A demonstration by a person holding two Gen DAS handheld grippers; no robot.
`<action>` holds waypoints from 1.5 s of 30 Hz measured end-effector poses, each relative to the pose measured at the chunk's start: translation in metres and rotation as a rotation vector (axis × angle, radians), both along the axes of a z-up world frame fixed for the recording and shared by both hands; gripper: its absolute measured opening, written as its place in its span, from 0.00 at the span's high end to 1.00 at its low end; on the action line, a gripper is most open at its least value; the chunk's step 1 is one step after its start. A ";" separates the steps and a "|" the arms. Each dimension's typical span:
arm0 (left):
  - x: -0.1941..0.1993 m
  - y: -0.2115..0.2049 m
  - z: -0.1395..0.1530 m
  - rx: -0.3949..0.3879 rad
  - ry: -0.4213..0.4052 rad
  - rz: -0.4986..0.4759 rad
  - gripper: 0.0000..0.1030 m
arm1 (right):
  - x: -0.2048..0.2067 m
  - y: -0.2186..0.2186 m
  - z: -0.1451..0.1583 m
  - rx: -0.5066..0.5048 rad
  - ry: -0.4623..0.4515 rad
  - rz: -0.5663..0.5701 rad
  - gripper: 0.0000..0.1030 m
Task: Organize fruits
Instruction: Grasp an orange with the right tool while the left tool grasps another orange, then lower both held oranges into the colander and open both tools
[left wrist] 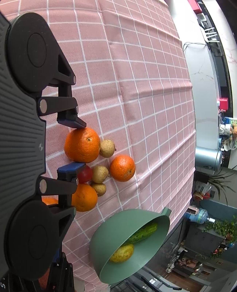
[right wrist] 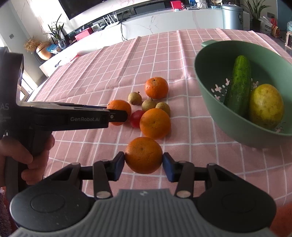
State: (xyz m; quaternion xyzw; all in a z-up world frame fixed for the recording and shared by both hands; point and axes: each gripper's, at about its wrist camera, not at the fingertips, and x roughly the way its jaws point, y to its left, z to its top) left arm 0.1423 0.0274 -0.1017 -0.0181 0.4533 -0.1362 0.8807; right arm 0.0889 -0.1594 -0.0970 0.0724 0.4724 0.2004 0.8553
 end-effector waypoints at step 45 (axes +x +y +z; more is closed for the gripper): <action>0.030 -0.134 0.079 -0.220 0.018 -0.212 0.57 | 0.025 -0.132 0.066 -0.176 -0.212 -0.116 0.59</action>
